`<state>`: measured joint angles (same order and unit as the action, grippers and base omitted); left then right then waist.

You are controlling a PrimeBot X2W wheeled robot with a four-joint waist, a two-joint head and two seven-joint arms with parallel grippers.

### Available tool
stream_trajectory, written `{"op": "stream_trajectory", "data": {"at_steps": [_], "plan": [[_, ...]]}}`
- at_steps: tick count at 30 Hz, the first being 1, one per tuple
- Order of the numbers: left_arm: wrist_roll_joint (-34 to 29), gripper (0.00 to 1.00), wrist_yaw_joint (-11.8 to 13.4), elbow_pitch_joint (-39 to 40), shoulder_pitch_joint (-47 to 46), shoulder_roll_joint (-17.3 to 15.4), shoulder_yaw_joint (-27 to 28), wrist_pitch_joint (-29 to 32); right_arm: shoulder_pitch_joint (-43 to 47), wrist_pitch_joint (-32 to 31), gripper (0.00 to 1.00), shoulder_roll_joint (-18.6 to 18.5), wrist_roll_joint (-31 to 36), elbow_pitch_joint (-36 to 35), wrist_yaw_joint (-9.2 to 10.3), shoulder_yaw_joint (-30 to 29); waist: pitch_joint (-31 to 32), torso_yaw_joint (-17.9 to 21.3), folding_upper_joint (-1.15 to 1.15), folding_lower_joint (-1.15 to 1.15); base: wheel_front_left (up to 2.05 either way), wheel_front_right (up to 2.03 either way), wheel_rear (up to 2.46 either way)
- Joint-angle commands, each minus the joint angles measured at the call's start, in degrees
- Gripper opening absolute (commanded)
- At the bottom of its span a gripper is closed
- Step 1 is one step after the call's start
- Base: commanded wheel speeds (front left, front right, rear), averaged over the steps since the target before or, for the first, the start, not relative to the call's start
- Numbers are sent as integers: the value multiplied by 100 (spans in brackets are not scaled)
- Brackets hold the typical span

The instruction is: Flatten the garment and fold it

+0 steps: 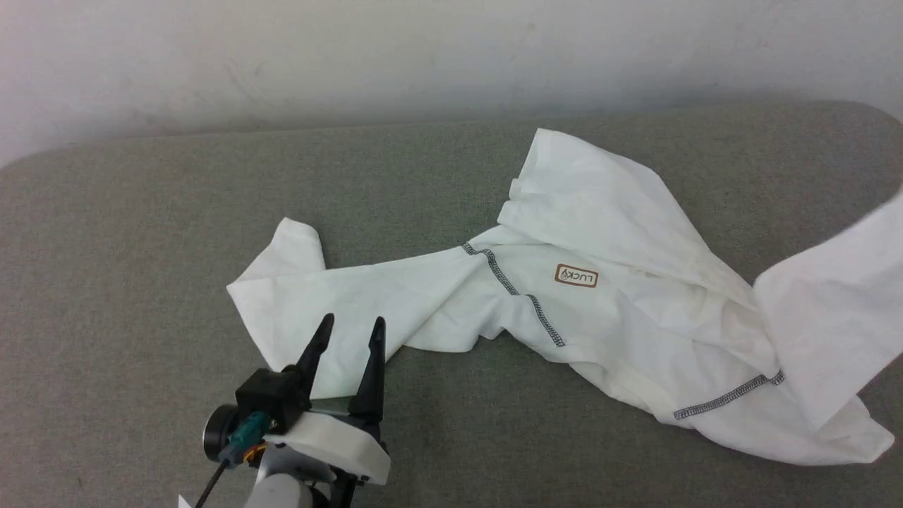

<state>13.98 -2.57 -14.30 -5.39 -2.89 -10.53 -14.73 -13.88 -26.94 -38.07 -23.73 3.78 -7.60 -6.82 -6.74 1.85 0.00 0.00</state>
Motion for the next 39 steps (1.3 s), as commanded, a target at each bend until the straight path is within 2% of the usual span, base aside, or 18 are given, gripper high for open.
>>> {"op": "stream_trajectory", "data": {"at_steps": [1,5,10,11,12,17,22,28,33,39], "plan": [[-53,100,-52,-4,-136,-1,-35,-27,-183,182,0,-62,298,439,11,-251,-217,-61,0,0,0,0,0],[-97,100,-75,-36,-278,0,-110,-27,-509,775,0,-71,928,1705,11,-801,-438,-251,0,0,0,0,0],[-122,100,-82,-68,-335,0,-133,-27,-896,1281,0,128,1617,3175,11,-1152,-573,-426,0,0,0,0,0],[-124,100,-88,-74,-340,0,-136,-27,-963,1356,38,190,1748,3412,11,-1221,-574,-444,0,0,0,0,0],[-126,100,-94,-82,-340,0,-143,-27,-1027,1437,100,269,1851,3631,11,-1307,-567,-463,0,0,0,0,0],[-123,100,-89,-128,-284,1,-167,-27,-1285,2010,100,673,2099,4089,11,-1059,-411,-416,0,0,0,0,0],[-117,100,-129,-140,-159,1,-269,-27,-1424,2651,100,1079,1774,3755,11,-324,-113,-214,0,0,0,0,0],[135,100,-207,-219,-96,1,-585,353,-965,2965,100,1401,1005,2460,11,456,105,39,0,0,0,0,0],[67,100,-320,-383,-317,-89,-952,1028,-230,2856,100,1784,630,1089,11,460,-10,199,0,0,0,0,0],[-146,100,-373,-723,-942,-224,-1227,1501,510,2469,100,2445,607,-207,11,532,-368,455,0,0,0,0,0]]}}
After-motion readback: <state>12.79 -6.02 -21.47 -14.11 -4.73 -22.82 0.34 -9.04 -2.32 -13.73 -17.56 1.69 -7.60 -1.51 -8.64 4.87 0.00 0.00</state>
